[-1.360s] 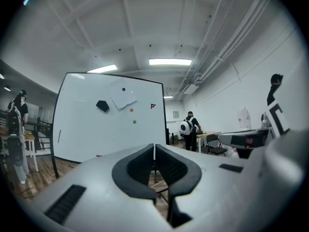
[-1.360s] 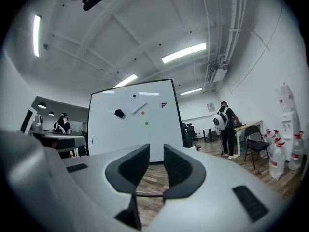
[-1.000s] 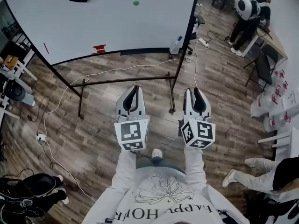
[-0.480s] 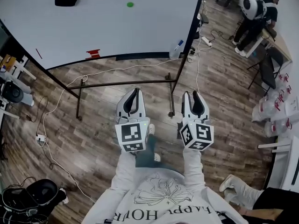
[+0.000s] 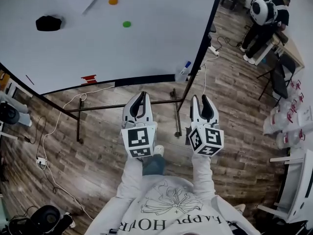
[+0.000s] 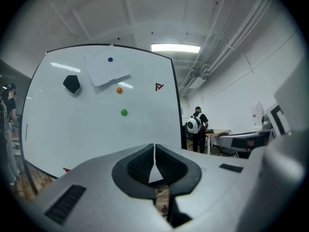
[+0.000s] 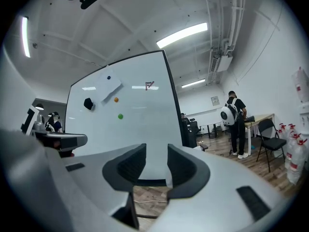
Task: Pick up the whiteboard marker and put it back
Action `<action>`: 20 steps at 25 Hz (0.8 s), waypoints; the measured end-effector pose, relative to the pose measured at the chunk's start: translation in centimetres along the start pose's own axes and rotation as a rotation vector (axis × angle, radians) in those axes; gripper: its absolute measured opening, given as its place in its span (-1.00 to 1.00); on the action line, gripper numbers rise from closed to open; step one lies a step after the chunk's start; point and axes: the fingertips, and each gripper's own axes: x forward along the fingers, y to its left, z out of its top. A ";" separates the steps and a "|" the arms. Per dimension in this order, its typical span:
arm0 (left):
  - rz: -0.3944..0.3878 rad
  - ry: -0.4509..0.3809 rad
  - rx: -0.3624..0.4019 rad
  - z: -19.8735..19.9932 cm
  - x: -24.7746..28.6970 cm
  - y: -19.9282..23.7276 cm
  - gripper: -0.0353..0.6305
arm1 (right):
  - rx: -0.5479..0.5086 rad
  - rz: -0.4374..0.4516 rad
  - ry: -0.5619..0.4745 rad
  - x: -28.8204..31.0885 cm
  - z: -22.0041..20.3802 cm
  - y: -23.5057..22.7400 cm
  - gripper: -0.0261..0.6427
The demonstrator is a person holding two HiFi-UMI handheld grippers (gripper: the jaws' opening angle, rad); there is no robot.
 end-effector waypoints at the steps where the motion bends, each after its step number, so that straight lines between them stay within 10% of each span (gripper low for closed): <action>1: -0.006 -0.003 0.000 0.2 1.2 0.3 -0.86 | 0.002 -0.005 -0.001 1.2 0.1 -0.3 -0.56; 20: -0.053 0.068 0.000 -2.1 17.3 4.5 -0.86 | 0.094 -0.061 0.091 18.1 -3.1 -4.5 -0.56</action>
